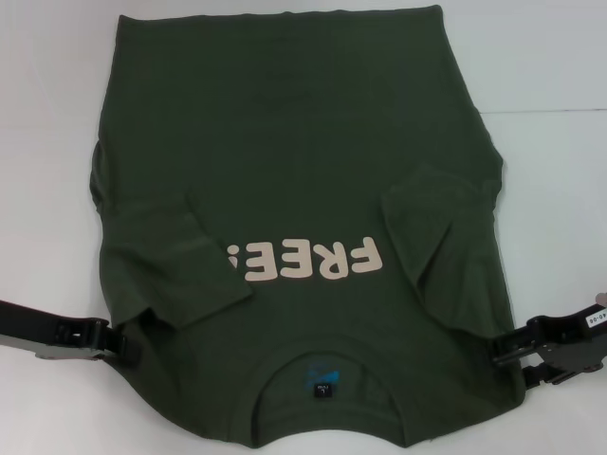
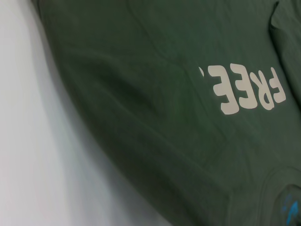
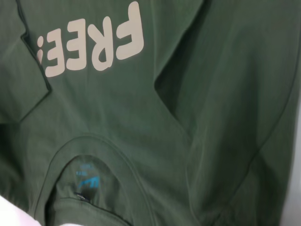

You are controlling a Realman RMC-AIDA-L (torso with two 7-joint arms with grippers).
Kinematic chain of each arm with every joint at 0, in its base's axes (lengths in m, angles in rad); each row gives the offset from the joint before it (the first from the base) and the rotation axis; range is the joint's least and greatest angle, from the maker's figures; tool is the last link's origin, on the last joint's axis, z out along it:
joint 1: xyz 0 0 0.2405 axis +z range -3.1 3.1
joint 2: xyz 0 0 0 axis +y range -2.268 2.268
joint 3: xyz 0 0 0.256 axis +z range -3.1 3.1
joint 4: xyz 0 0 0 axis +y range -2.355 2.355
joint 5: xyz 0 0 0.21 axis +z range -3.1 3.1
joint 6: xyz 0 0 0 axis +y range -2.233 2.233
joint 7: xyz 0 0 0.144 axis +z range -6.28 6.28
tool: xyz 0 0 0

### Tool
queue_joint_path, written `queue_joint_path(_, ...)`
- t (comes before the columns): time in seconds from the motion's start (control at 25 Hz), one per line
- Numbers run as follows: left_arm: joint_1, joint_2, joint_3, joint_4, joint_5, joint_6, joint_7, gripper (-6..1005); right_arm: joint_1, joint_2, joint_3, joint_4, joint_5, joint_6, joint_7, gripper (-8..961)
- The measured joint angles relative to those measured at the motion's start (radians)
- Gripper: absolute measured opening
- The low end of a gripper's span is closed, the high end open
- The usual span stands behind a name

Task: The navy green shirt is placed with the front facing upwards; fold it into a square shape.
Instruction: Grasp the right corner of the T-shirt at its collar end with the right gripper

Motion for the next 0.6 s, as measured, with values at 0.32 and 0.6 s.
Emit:
queue_joint_path(0.32, -0.003, 0.001, 0.0, 0.001, -0.002, 0.0, 0.0, 75, 0.001, 0.002, 0.005, 0.0, 0.007, 0.0, -0.002, 868)
queue_joint_path(0.6, -0.002, 0.004, -0.001, 0.003, -0.013, 0.004, 0.0, 74, 0.001, -0.006, 0.001, 0.001, -0.012, -0.001, 0.001, 868)
